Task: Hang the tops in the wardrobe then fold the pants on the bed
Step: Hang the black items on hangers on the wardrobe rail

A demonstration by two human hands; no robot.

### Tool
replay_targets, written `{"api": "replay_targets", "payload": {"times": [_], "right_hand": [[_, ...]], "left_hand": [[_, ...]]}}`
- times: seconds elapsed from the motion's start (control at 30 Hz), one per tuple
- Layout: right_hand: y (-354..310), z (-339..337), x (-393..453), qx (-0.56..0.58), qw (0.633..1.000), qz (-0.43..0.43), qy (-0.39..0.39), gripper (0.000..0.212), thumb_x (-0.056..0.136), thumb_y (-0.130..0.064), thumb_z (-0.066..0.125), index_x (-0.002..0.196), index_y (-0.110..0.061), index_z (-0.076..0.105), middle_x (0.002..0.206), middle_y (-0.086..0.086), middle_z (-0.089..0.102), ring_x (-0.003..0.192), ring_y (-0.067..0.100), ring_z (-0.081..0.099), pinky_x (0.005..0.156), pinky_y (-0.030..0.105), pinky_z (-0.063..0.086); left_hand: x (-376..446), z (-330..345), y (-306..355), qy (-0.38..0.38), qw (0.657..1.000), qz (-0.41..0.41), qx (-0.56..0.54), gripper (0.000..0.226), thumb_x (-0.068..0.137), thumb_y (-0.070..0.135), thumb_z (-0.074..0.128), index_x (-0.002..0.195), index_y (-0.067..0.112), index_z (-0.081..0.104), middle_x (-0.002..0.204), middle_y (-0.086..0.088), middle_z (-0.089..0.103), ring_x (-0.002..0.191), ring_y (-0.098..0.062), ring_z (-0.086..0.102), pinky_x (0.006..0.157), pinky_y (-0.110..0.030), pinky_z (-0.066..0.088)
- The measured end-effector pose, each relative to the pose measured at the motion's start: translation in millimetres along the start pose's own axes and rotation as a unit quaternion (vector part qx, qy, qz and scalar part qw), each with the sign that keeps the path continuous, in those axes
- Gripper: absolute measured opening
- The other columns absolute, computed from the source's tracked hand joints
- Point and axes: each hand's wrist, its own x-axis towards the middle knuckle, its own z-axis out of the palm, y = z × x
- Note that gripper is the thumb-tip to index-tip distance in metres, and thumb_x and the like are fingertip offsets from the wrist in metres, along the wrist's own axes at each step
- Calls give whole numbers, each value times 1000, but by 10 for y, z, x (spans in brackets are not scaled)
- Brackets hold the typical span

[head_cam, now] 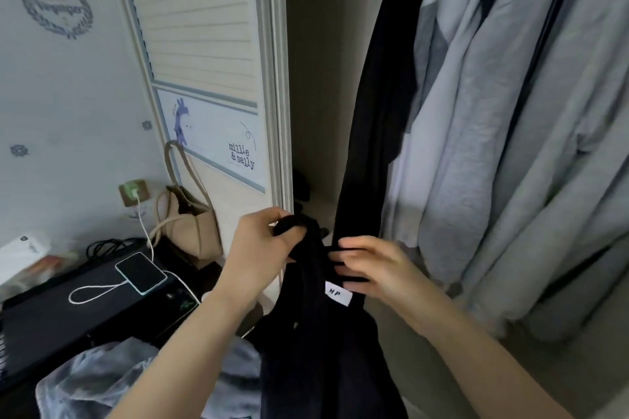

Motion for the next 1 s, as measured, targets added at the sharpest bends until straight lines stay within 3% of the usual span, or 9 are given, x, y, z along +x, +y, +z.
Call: {"api": "replay_targets", "payload": {"times": [0.07,0.13,0.23,0.37,0.57,0.7,0.83,0.9,1.0], "right_hand": [[64,44,-31,-146,979,-127,66,36,88,4,53,107,-26,55,109,-7,64,98,8,64,78,18,53],[85,65,-124,-264,896,-302,190,36,81,2,53,99,-28,51,97,-13,55,89,4,57,72,10,45],[135,152,-119,-348,820,-414,186,20,82,-13,54,98,-24,50,92,-16,46,82,6,52,69,14,42],[264,283,245,-364,862,-312,162,35,88,-28,65,114,-15,45,107,-10,42,99,9,50,82,19,45],[163,165,622,-292,909,-268,126,16,95,-20,56,100,-31,46,78,-10,59,66,6,62,60,23,55],[-96,2,758,-222,920,-310,92,5,95,-21,58,99,-22,61,75,-4,64,68,7,63,61,19,50],[-418,-52,939,-182,930,-311,75,8,95,-20,58,92,-18,65,77,-12,63,78,2,62,69,11,43],[-586,-53,1026,-172,929,-315,86,13,95,-18,57,85,-18,66,72,-12,61,73,1,59,67,12,41],[-781,-86,1077,-162,933,-309,92,21,95,-21,57,76,-20,66,66,-5,60,67,0,56,62,15,41]], "left_hand": [[155,91,99,30,999,2,20,12,84,4,67,74,9,68,67,-11,71,66,-25,72,66,-39,62],[276,170,170,45,999,-4,22,10,83,3,66,75,7,69,69,-13,71,65,-27,73,68,-44,62],[397,295,253,56,998,-13,29,9,82,3,65,75,7,70,68,-15,71,63,-28,72,68,-49,61],[479,406,337,56,998,-8,30,9,81,5,66,79,12,71,70,-11,72,66,-28,72,70,-45,62],[680,152,408,73,997,-2,-18,13,85,5,68,94,15,68,67,-10,73,63,-24,73,59,-30,60],[850,-100,314,66,973,10,221,10,86,30,70,94,25,65,60,3,71,56,-12,69,63,-27,56],[926,-12,279,-79,937,104,324,43,70,71,57,98,40,65,102,16,49,93,-3,54,77,-14,41],[981,77,290,-150,937,148,277,39,70,66,61,91,34,66,102,17,54,96,-1,56,81,-13,42],[1167,90,291,-69,950,182,243,16,86,38,68,82,22,69,76,9,68,73,-7,64,70,-22,49]]}}
